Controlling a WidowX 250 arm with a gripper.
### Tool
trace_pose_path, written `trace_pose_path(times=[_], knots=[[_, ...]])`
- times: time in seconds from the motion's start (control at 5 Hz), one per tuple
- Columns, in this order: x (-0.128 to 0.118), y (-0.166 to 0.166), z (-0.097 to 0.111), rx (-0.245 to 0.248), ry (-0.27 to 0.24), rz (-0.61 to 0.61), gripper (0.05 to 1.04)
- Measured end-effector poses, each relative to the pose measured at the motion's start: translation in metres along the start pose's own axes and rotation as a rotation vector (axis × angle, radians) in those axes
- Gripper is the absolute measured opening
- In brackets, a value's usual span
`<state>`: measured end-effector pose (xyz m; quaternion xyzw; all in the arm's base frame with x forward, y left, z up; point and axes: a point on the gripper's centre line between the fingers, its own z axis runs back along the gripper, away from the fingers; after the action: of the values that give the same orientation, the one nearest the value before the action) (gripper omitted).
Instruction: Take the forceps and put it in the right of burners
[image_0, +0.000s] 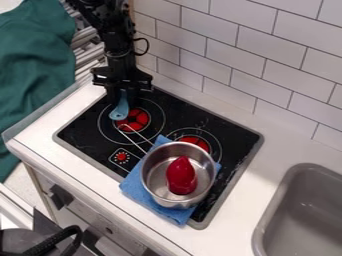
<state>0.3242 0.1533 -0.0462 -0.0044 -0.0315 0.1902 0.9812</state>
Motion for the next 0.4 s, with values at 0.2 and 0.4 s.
trace_pose_path(times=[0.2, 0.4], knots=[[-0.0044, -0.0003, 0.0014, 0.0, 0.0, -0.026, 0.317], [-0.013, -0.0081, 0.0082, 0.01, 0.011, -0.075, 0.316]])
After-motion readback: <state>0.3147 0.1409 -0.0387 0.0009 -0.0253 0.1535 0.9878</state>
